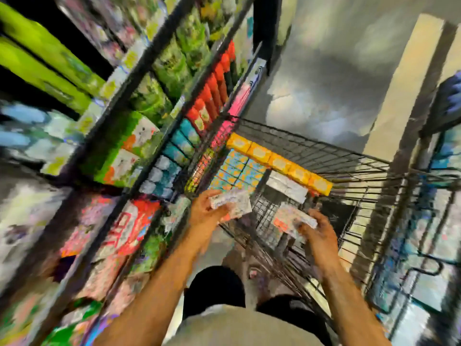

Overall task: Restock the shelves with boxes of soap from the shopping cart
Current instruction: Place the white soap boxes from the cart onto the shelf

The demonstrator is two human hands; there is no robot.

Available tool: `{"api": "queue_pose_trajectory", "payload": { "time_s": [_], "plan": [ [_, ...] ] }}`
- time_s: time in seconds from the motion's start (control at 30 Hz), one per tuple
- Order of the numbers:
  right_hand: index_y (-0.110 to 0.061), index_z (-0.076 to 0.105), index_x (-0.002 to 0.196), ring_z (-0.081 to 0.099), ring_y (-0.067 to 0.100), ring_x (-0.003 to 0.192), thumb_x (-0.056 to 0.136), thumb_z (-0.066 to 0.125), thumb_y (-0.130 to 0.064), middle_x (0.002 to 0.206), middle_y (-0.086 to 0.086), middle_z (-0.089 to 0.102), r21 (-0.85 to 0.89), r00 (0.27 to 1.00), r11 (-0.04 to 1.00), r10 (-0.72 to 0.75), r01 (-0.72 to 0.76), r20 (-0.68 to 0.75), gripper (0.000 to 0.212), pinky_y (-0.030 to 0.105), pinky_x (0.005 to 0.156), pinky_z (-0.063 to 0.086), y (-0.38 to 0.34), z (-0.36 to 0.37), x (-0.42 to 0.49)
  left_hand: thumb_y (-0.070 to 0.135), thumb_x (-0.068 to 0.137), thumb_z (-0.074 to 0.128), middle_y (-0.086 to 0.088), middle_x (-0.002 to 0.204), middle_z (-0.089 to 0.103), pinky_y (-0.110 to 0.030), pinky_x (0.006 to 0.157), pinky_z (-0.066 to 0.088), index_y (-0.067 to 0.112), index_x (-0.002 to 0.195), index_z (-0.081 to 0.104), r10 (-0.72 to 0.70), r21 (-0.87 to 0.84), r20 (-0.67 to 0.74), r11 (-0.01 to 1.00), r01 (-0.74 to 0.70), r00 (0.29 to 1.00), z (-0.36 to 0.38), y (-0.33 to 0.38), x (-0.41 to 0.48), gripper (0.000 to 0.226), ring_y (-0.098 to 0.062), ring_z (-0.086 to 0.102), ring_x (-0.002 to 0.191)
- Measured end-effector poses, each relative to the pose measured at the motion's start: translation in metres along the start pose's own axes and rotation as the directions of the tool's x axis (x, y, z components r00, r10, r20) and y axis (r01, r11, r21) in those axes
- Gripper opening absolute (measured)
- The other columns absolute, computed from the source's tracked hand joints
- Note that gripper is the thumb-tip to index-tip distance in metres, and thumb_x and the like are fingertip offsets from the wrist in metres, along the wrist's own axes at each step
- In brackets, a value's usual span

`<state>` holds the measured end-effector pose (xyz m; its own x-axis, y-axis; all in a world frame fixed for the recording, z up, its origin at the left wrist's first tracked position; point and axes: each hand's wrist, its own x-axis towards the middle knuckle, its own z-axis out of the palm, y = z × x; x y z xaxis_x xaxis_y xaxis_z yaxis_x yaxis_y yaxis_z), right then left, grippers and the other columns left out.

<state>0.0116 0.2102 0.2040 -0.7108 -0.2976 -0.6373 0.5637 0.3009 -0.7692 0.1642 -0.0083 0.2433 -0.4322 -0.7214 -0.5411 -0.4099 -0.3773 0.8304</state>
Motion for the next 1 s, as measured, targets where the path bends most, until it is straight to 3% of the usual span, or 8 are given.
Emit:
{"api": "queue_pose_trajectory", "payload": {
  "time_s": [0.1, 0.2, 0.27, 0.37, 0.5, 0.67, 0.87, 1.0],
  "plan": [
    [-0.015, 0.067, 0.121, 0.070, 0.022, 0.097, 0.079, 0.084, -0.020, 0.114, 0.008, 0.074, 0.029, 0.988, 0.999, -0.021, 0.017, 0.151, 0.045, 0.033, 0.083, 0.055, 0.002, 0.011, -0.030, -0.012, 0.086, 0.066, 0.001, 0.089, 0.074, -0.019, 0.066, 0.054, 0.011, 0.103, 0.062, 0.004, -0.147, -0.178, 0.989, -0.031, 0.984, -0.032, -0.013, -0.056, 0.029, 0.000, 0.068, 0.073],
    [-0.012, 0.068, 0.121, 0.072, 0.030, 0.103, 0.072, 0.086, -0.029, 0.114, 0.012, 0.076, 0.069, 0.946, 0.998, -0.015, -0.008, 0.323, 0.055, 0.043, 0.090, 0.058, 0.002, 0.028, -0.067, 0.008, 0.085, 0.076, -0.013, 0.110, 0.073, -0.028, 0.082, 0.054, 0.004, 0.114, 0.066, -0.031, -0.244, -0.328, 0.968, -0.053, 0.944, -0.066, -0.036, -0.112, 0.031, -0.018, 0.068, 0.093],
    [-0.017, 0.069, 0.114, 0.073, 0.023, 0.094, 0.078, 0.082, -0.023, 0.110, 0.011, 0.076, 0.086, 0.906, 0.996, -0.013, -0.026, 0.422, 0.039, 0.034, 0.078, 0.061, 0.001, 0.042, -0.097, 0.017, 0.085, 0.077, -0.011, 0.108, 0.072, -0.021, 0.070, 0.055, 0.004, 0.117, 0.067, -0.074, -0.331, -0.406, 0.941, -0.071, 0.911, -0.085, -0.049, -0.153, 0.036, -0.010, 0.068, 0.081],
    [-0.019, 0.071, 0.110, 0.072, 0.027, 0.100, 0.062, 0.093, -0.042, 0.115, 0.014, 0.075, 0.055, 0.854, 0.998, -0.040, 0.014, 0.519, 0.058, 0.036, 0.085, 0.059, 0.006, 0.063, -0.134, 0.016, 0.092, 0.069, -0.003, 0.096, 0.075, -0.023, 0.062, 0.054, 0.014, 0.107, 0.069, -0.150, -0.455, -0.488, 0.884, -0.104, 0.860, -0.111, -0.067, -0.206, 0.015, -0.007, 0.068, 0.073],
    [-0.006, 0.069, 0.113, 0.073, 0.022, 0.088, 0.090, 0.070, -0.005, 0.112, 0.018, 0.074, 0.008, 0.771, 0.999, 0.024, -0.038, 0.636, 0.023, 0.027, 0.074, 0.061, 0.019, 0.093, -0.175, 0.022, 0.095, 0.064, -0.006, 0.101, 0.077, -0.041, 0.080, 0.057, 0.016, 0.106, 0.068, -0.194, -0.545, -0.550, 0.820, -0.174, 0.812, -0.144, -0.084, -0.266, 0.013, -0.018, 0.073, 0.086],
    [-0.005, 0.069, 0.117, 0.073, 0.019, 0.085, 0.088, 0.070, -0.006, 0.108, 0.014, 0.076, -0.063, 0.640, 0.997, 0.071, -0.035, 0.765, 0.029, 0.027, 0.074, 0.059, 0.033, 0.143, -0.243, 0.028, 0.083, 0.065, -0.012, 0.110, 0.073, -0.036, 0.074, 0.058, 0.017, 0.110, 0.064, -0.246, -0.678, -0.598, 0.664, -0.317, 0.763, -0.190, -0.109, -0.341, 0.029, -0.018, 0.073, 0.088],
    [-0.010, 0.070, 0.112, 0.069, 0.025, 0.090, 0.091, 0.069, -0.002, 0.108, 0.017, 0.075, -0.114, 0.542, 0.991, 0.059, 0.068, 0.838, 0.023, 0.031, 0.071, 0.056, 0.073, 0.199, -0.330, 0.023, 0.086, 0.062, -0.022, 0.123, 0.067, -0.044, 0.091, 0.050, 0.010, 0.121, 0.060, -0.286, -0.740, -0.631, 0.503, -0.447, 0.722, -0.256, -0.159, -0.422, 0.036, -0.031, 0.065, 0.105],
    [-0.005, 0.070, 0.116, 0.068, 0.028, 0.095, 0.090, 0.072, -0.005, 0.112, 0.019, 0.075, -0.099, 0.513, 0.990, 0.032, 0.104, 0.858, 0.026, 0.036, 0.075, 0.052, 0.113, 0.233, -0.394, 0.019, 0.085, 0.062, -0.019, 0.119, 0.071, -0.047, 0.093, 0.050, 0.008, 0.117, 0.060, -0.250, -0.689, -0.688, 0.520, -0.504, 0.682, -0.314, -0.192, -0.472, 0.034, -0.028, 0.070, 0.100]
  ]
}}
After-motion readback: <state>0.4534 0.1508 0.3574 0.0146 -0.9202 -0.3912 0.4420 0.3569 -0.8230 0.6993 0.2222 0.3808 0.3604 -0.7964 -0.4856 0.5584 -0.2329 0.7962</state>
